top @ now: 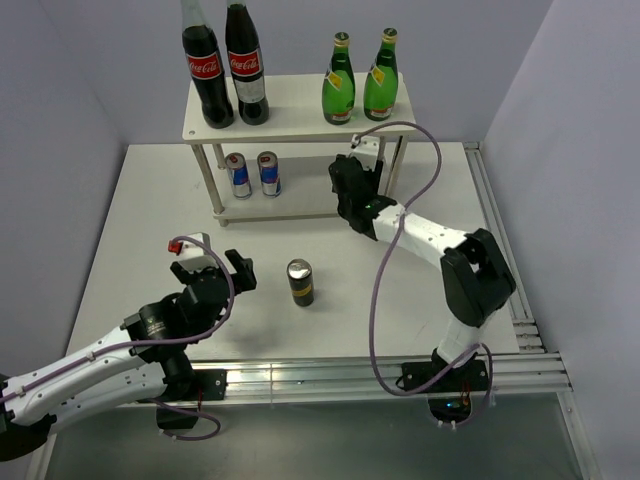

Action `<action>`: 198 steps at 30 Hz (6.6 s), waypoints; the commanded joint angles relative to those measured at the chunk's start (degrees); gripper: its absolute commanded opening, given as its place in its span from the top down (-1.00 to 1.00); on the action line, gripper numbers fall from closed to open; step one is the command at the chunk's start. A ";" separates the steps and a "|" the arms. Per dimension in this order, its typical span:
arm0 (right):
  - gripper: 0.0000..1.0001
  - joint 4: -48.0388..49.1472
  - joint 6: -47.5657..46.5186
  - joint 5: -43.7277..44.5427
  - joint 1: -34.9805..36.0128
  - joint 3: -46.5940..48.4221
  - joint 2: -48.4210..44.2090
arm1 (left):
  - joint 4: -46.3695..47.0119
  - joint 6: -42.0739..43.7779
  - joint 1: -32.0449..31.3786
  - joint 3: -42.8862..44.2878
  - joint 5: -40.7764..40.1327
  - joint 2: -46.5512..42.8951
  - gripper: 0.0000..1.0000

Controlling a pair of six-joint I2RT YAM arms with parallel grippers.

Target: Place and organize the beverage onto the shelf

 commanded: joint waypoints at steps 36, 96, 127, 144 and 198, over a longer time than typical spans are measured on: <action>1.00 8.50 -0.58 0.54 -10.32 24.47 25.11 | 2.58 1.90 -0.59 -0.18 0.22 1.41 -0.97; -1.00 10.67 9.44 -21.40 34.14 -47.13 -50.04 | 2.23 1.55 -1.12 0.17 -0.92 2.64 -0.97; -0.83 33.36 6.46 -6.57 33.19 -30.28 -1.44 | 3.54 3.04 -1.29 -0.80 0.84 -0.08 -0.98; -0.93 23.00 -0.40 -17.81 29.31 -10.07 7.62 | 3.37 2.69 -1.47 -1.50 0.40 -3.24 -0.97; 1.00 8.14 -6.37 -19.41 26.32 -5.92 -11.41 | 3.81 2.87 -1.82 -3.26 0.83 -10.28 -0.95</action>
